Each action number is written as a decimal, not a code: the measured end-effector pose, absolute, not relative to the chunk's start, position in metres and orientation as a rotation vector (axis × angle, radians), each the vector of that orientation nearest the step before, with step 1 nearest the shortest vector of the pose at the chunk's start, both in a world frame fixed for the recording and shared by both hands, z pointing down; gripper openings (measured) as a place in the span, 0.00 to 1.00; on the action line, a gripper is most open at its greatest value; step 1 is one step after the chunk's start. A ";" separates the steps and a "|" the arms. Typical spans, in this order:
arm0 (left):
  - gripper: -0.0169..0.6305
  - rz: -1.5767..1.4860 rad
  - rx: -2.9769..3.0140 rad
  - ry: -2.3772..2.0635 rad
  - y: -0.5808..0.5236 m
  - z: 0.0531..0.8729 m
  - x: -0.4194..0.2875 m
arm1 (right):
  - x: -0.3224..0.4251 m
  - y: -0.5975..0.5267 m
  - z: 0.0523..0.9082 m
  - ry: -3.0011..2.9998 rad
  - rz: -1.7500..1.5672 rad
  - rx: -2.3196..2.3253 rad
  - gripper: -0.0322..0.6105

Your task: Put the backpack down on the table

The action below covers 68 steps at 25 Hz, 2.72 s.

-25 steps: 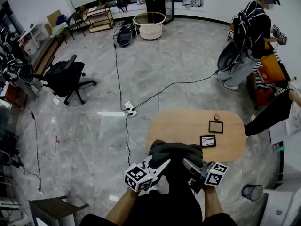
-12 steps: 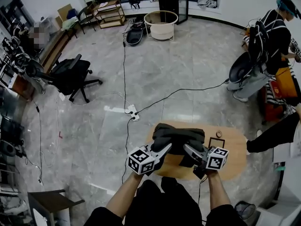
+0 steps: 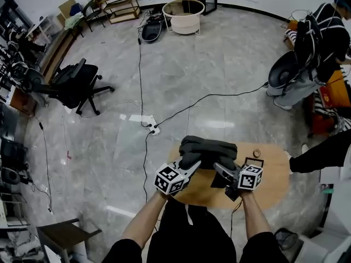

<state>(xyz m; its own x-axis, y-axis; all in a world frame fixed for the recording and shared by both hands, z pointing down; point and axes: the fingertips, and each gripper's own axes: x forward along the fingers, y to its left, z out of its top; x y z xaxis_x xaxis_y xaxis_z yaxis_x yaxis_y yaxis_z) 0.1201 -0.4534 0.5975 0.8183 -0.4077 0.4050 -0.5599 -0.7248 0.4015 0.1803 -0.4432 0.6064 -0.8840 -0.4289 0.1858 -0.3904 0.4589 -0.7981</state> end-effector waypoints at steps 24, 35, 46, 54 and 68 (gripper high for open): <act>0.19 0.501 2.358 -0.698 -0.415 0.668 0.103 | 0.268 -0.418 0.631 2.586 -1.354 -1.257 0.29; 0.37 0.564 2.317 -0.871 -0.407 0.686 0.076 | 0.192 -0.493 0.570 3.244 -0.556 -1.290 0.31; 0.37 0.488 2.210 -0.943 -0.381 0.678 0.033 | 0.160 -0.536 0.624 3.677 -0.582 -1.049 0.26; 0.36 0.445 2.221 -0.973 -0.375 0.670 0.031 | 0.141 -0.493 0.624 3.747 -0.516 -0.910 0.22; 0.09 0.485 2.314 -1.047 -0.307 0.663 0.009 | 0.107 -0.359 0.639 3.769 -0.465 -0.916 0.22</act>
